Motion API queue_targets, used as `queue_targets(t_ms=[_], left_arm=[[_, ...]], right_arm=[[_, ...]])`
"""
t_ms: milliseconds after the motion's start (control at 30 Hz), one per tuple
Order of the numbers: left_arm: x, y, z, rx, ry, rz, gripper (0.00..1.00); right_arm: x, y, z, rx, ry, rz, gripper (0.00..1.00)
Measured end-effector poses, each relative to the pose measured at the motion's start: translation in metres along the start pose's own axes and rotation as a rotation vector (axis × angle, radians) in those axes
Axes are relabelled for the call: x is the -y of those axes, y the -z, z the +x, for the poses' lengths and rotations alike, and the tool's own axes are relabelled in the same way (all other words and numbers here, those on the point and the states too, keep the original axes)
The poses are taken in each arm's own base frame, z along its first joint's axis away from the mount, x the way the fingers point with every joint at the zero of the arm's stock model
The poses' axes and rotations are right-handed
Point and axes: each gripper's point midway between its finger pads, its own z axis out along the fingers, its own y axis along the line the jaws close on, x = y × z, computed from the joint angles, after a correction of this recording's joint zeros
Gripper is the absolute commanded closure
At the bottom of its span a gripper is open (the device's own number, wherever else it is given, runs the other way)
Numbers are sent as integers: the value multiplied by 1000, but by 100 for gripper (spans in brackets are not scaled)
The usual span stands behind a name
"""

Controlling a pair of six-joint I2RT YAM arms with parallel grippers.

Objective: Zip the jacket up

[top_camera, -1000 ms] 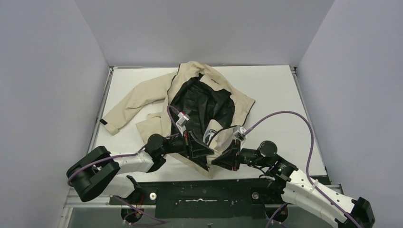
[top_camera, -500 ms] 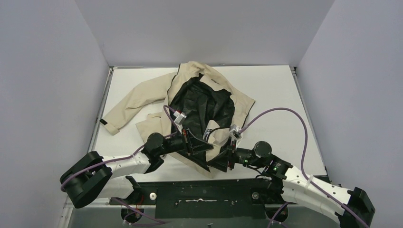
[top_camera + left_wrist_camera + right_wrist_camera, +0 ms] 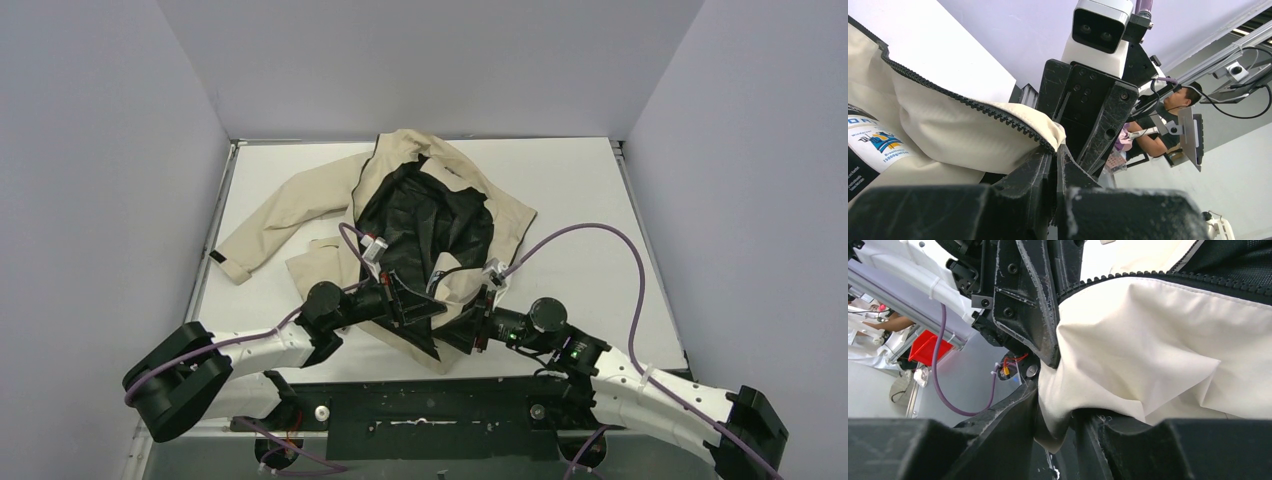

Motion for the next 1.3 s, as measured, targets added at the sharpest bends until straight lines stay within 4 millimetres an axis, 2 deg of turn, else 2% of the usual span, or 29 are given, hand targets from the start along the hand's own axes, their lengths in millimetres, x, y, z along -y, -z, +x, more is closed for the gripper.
queue_targets(t_ms=[267,400,600,700,867,1000,1300], left_arm=[[-2,1,0,7,4,-9,100],[-2,1,0,9,3,-9,100],[-2,1,-1,12,3,-10,98],[-4,1,-1,15,2,-16,78],[-10,6,-6,32,-20,-80,59],[-12,16,-20,87,-73,-166,55],[-26,47,-54,204,-163,-436,54]], right_arm=[[3,-3,3,-9,-3,15,81],[3,-3,3,-9,1,14,100],[3,-4,3,-8,4,17,100],[5,-4,2,-3,8,25,100],[7,0,-7,28,31,59,100],[9,5,-20,72,44,102,100],[25,25,-60,214,75,224,100]])
